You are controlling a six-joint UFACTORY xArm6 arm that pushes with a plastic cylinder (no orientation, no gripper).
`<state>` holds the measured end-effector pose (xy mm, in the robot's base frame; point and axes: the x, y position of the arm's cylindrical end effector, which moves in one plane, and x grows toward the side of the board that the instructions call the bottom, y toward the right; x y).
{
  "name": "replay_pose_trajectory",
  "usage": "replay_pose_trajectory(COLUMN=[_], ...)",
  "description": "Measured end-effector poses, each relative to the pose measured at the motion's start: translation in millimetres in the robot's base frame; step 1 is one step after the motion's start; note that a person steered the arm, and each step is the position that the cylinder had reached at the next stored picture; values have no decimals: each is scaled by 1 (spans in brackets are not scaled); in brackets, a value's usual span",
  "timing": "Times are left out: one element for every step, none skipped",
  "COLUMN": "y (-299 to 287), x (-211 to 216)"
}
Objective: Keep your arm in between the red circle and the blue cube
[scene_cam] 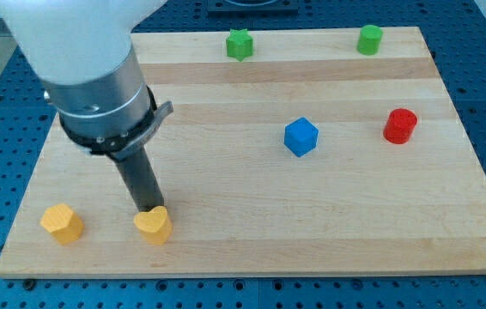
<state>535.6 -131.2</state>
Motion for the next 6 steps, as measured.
replay_pose_trajectory(y=[6,50,148,232,267,261], x=[-42,-88,-127,-141,-122,-96])
